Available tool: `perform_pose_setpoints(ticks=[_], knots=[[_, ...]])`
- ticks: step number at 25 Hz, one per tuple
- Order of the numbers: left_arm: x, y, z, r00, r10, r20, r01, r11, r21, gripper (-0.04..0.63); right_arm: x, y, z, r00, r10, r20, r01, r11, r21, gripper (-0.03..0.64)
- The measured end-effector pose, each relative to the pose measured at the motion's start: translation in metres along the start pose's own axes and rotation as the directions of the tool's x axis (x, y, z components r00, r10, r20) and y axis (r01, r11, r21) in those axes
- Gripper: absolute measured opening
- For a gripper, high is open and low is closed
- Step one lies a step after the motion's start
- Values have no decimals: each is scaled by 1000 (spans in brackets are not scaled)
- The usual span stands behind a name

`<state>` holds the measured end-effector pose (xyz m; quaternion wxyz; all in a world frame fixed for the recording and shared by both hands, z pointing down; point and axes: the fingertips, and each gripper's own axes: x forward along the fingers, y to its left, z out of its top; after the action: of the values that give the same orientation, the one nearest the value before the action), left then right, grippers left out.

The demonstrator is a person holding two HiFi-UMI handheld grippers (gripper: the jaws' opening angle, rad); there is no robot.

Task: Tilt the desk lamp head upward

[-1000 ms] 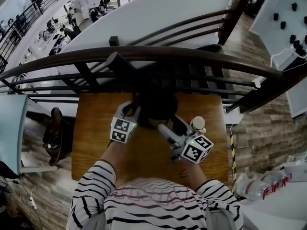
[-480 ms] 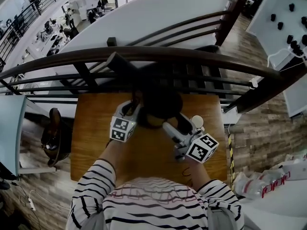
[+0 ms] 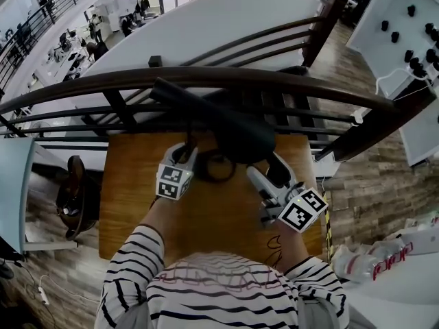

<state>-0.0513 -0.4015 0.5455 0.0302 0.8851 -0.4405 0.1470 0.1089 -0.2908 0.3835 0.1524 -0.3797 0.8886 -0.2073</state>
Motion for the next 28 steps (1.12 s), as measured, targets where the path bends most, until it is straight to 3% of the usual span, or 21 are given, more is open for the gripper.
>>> perform_pose_setpoints(ticks=[21, 28], knots=[[-9, 3, -6, 1000, 16, 7, -16, 1000, -2, 69, 0, 47, 77, 995, -92, 28, 96, 967, -236, 397], [-10, 5, -9, 1000, 25, 10, -25, 1000, -11, 69, 6, 59, 92, 995, -92, 39, 99, 958, -269, 405]])
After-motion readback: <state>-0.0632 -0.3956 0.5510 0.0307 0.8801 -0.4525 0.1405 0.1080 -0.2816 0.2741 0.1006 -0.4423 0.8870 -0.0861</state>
